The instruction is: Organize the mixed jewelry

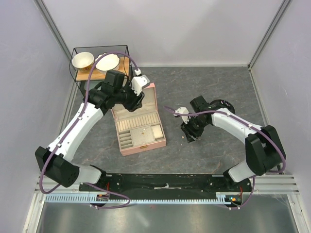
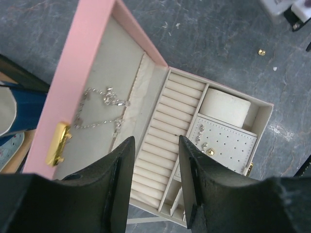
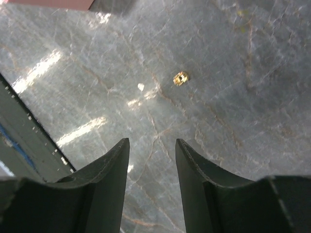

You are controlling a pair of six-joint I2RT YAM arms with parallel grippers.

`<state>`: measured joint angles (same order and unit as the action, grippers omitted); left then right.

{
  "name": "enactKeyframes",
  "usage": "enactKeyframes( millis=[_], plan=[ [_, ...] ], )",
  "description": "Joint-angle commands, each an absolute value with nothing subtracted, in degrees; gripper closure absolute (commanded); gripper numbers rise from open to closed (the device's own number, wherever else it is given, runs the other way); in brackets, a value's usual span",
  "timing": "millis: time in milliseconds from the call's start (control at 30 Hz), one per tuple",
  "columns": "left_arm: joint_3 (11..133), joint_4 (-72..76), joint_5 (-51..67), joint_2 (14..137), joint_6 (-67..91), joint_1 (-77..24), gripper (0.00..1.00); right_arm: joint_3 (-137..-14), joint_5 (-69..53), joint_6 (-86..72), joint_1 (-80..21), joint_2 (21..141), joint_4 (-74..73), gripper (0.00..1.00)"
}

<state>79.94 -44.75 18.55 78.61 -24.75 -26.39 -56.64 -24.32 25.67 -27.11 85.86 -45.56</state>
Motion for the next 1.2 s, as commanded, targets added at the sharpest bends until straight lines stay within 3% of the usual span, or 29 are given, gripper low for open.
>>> enactKeyframes(
  millis=[0, 400, 1167],
  plan=[
    [78.3, -38.0, 18.4, 74.4, -19.6, -24.4, 0.51, -55.8, -21.3, 22.4, -29.3, 87.7, -38.2, 0.50],
    [76.4, -37.0, 17.7, 73.4, -20.0, -22.7, 0.51, -56.8, -12.8, 16.6, -32.3, 90.7, -29.3, 0.57],
    [76.0, -36.7, 16.9, 74.0, -21.8, -21.9, 0.51, -58.6, -14.1, 20.0, -32.3, 95.4, -27.3, 0.61]
  ],
)
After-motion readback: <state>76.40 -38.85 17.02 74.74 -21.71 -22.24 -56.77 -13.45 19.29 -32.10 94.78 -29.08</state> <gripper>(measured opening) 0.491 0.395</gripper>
